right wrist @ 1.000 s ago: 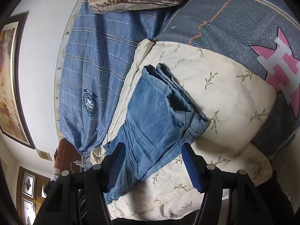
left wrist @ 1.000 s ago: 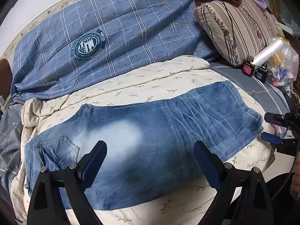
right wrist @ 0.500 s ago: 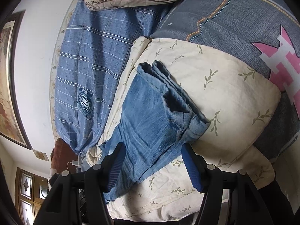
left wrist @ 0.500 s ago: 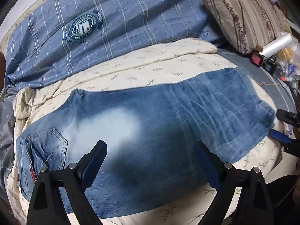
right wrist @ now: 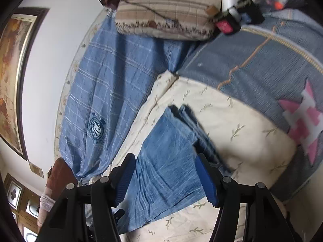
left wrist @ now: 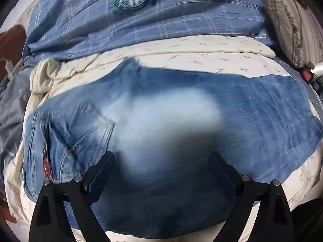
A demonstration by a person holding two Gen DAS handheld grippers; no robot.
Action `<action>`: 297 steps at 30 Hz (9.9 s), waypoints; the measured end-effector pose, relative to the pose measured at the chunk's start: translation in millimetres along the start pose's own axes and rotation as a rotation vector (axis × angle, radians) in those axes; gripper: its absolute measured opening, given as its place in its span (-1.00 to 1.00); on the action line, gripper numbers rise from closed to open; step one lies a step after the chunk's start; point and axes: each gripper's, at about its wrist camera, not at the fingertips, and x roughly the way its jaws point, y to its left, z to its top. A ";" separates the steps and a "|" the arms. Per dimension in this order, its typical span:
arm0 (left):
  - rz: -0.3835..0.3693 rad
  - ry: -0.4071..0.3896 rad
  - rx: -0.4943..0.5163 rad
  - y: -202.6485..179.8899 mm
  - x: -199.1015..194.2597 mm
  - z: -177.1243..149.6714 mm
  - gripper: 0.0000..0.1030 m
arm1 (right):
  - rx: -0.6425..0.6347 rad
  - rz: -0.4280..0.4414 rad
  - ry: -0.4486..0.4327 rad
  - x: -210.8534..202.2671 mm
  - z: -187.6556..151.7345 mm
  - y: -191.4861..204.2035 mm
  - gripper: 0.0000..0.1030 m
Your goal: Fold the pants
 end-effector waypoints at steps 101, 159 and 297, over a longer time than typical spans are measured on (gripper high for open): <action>0.147 -0.153 -0.235 148.3 -29.7 -42.1 0.84 | -0.575 -0.406 0.187 101.6 -99.2 101.8 0.25; -0.126 -0.258 -0.025 62.7 -50.8 -29.6 0.84 | 0.016 -0.365 -0.031 25.9 -12.8 -7.7 -0.39; -0.590 -0.101 -0.053 51.6 2.0 47.2 0.29 | -0.676 0.013 0.309 108.2 -147.1 145.0 0.36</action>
